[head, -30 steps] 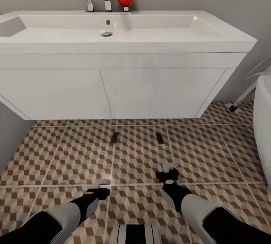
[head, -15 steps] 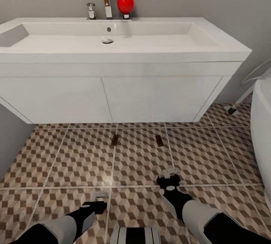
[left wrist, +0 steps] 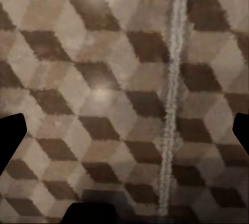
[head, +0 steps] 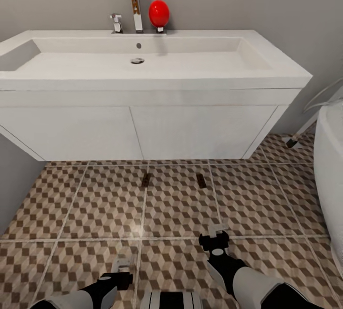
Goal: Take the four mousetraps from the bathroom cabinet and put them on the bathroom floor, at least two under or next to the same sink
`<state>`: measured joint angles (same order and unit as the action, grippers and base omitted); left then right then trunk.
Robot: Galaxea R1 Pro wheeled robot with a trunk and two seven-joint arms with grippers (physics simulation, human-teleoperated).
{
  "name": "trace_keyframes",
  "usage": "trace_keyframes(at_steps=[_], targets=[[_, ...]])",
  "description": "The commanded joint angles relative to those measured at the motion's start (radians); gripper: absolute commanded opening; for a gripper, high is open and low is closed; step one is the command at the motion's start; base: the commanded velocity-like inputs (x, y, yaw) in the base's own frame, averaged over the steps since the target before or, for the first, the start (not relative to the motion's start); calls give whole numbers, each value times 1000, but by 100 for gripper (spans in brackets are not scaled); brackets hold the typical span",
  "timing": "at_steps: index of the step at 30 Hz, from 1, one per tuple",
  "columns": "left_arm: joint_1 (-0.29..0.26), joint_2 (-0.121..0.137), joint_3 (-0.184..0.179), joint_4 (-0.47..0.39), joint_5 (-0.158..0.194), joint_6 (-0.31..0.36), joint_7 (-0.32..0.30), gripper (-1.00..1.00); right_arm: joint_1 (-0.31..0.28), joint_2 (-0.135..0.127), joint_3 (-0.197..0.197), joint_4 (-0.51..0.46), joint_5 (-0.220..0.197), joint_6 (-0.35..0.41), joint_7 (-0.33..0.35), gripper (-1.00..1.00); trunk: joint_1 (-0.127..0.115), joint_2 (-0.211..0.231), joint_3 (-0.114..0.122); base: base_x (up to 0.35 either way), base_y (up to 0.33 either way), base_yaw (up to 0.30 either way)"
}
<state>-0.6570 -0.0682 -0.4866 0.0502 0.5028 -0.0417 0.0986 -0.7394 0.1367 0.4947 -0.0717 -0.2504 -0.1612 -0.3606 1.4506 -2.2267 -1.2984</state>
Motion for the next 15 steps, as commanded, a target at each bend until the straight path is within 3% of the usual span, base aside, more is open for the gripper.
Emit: trace_keyframes(at_steps=[1, 15], targets=[[3, -1, -9, 3, 8, -4, 0, 100, 1, -1, 8, 1, -11, -6, -3, 100, -4, 7, 3, 0, 0, 0], [50, 1, -9, 3, 8, -4, -3, 100, 51, -10, 8, 2, -11, -18, -2, 100, -58, 105, 47, 0, 0, 0]])
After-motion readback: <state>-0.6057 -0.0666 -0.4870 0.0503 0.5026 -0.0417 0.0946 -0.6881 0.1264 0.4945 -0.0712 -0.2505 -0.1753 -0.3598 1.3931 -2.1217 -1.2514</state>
